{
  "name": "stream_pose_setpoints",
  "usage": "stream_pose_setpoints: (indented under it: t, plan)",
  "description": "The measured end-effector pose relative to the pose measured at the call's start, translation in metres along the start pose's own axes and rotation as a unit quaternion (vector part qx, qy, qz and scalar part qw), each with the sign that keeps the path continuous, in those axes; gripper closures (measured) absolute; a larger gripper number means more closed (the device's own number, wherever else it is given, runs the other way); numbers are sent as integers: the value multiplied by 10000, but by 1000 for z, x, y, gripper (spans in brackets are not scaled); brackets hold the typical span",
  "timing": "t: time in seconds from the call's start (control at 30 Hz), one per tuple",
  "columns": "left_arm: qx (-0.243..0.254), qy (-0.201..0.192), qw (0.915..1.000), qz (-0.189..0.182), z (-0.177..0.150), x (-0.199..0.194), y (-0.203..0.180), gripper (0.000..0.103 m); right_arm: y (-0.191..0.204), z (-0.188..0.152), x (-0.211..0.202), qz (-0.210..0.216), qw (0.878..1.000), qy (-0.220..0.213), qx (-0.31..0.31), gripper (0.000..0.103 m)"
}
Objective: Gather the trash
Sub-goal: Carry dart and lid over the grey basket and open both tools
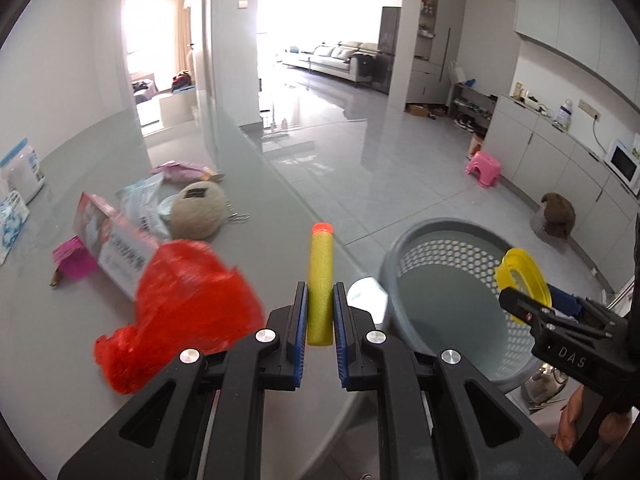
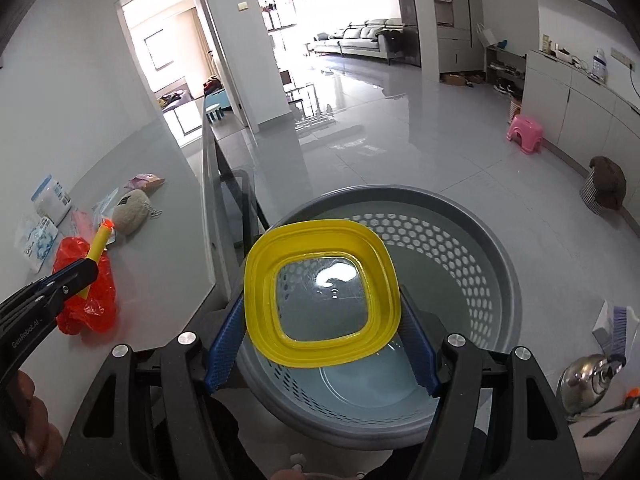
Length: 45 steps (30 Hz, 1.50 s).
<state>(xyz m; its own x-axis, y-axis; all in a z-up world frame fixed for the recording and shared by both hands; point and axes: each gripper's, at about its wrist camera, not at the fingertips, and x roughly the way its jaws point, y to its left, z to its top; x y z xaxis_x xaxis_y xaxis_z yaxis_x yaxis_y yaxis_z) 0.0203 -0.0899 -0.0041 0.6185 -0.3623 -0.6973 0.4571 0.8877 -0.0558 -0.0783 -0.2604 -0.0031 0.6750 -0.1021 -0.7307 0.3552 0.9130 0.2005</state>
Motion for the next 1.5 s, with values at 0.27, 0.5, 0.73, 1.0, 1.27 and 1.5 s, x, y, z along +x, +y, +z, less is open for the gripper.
stream_pose_setpoints:
  t: [0.27, 0.5, 0.73, 1.0, 1.27, 1.5]
  plan:
    - [276, 185, 9989, -316, 2, 22, -40, 90, -28, -7, -4, -76, 9996, 8, 282, 35]
    - [614, 634, 9931, -776, -6, 55, -80, 90, -50, -15, 5, -204, 9984, 169, 496, 35]
    - [906, 864, 9876, -949, -14, 77, -107, 90, -55, -24, 14, -358, 9976, 261, 541, 35]
    - [965, 1055, 9853, -933, -19, 86, -109, 90, -66, -26, 22, -245, 9968, 314, 689, 34]
    - [915, 1066, 9861, -889, -15, 85, -107, 87, -73, -25, 19, -152, 9970, 186, 742, 33]
    - [859, 941, 9883, -837, -15, 80, -102, 54, -74, -25, 13, -46, 9966, 60, 820, 25]
